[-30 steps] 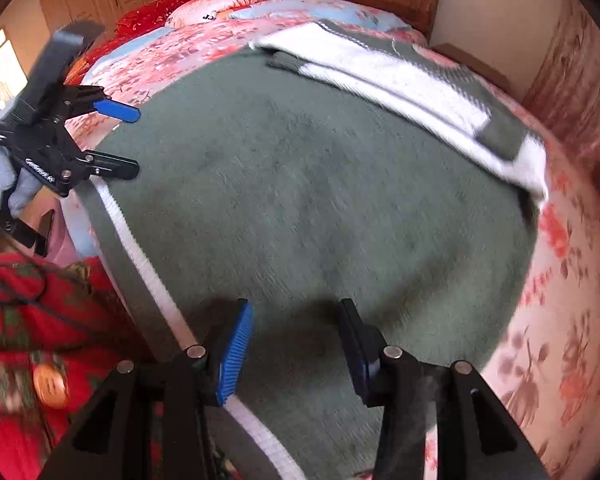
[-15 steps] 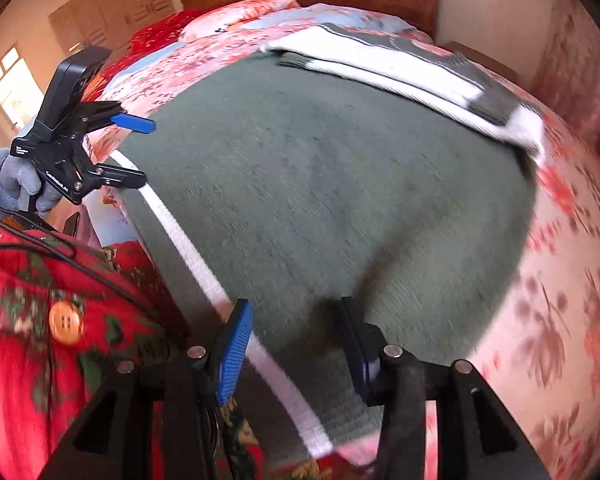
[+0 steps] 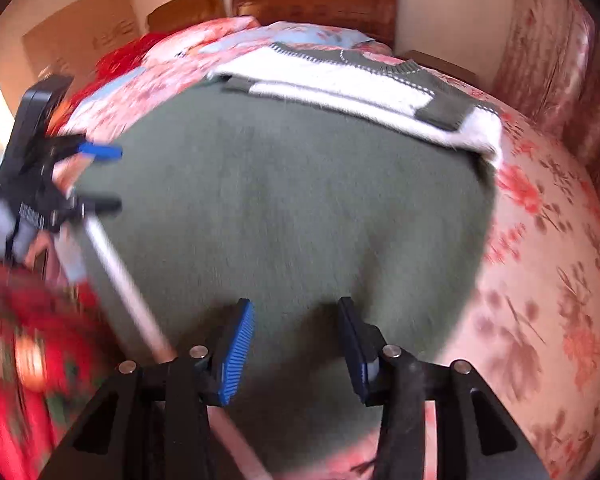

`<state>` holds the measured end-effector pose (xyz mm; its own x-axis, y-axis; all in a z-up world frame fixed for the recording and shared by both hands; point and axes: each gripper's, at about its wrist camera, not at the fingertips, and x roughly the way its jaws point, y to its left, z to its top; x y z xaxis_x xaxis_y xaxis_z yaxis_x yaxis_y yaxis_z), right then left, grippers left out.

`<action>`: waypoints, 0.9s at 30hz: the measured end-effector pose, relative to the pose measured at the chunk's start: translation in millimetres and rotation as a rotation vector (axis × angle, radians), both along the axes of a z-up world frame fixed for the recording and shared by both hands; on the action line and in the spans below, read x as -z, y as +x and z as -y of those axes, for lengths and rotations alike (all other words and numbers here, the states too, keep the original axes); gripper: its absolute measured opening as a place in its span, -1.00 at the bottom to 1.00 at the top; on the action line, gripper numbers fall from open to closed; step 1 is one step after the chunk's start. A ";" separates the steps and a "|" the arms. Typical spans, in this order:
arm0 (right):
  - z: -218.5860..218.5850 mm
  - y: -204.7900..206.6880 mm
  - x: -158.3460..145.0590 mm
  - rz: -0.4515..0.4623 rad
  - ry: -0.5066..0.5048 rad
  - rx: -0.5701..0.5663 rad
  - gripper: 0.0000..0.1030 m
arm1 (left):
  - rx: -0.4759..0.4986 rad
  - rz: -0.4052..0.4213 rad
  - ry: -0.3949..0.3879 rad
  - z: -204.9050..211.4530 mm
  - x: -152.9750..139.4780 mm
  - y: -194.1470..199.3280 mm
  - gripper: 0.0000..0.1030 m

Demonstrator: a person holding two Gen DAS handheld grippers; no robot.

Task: Fold small clothes
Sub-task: 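Lower both tools to the white-striped hem edge of the sweater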

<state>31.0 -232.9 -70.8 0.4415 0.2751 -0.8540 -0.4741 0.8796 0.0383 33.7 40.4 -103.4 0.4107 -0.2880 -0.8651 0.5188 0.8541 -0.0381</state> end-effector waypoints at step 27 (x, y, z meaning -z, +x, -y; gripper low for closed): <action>21.4 33.8 -4.3 0.014 -0.003 0.135 -0.18 | -0.103 0.007 0.018 -4.1 -0.7 60.1 1.00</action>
